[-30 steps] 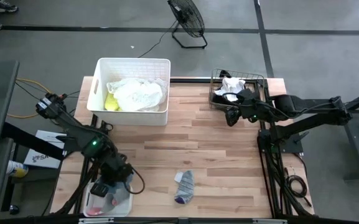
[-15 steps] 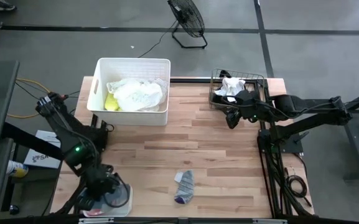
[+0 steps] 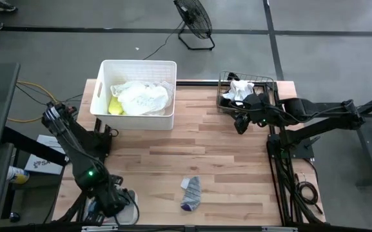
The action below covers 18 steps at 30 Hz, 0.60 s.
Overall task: Pick & Place Cloths
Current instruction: Put the blue sock into the bottom white bin
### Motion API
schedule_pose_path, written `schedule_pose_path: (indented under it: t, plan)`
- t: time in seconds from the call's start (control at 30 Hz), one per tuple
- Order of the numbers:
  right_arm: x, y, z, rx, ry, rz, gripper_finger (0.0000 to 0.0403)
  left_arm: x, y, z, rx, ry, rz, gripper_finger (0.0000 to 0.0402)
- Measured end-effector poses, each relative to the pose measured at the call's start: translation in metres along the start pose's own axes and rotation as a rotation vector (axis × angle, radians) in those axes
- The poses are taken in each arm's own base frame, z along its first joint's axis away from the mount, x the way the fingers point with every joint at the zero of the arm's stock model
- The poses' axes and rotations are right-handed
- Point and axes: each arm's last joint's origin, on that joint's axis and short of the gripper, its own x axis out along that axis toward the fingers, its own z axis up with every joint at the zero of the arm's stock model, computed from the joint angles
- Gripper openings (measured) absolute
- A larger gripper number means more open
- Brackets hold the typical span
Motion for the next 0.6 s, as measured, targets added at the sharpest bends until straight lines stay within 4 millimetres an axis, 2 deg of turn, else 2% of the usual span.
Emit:
schedule_pose_path:
  t: [0.27,0.6]
  plan:
    - [0.000,0.000,0.000,0.000,0.000,0.000,0.0258,0.033,0.006,0.011,0.076,0.103,0.107,0.0003]
    - [0.000,0.000,0.000,0.000,0.000,0.000,0.0258,0.044,0.011,0.016,0.137,0.085,0.186,0.0003]
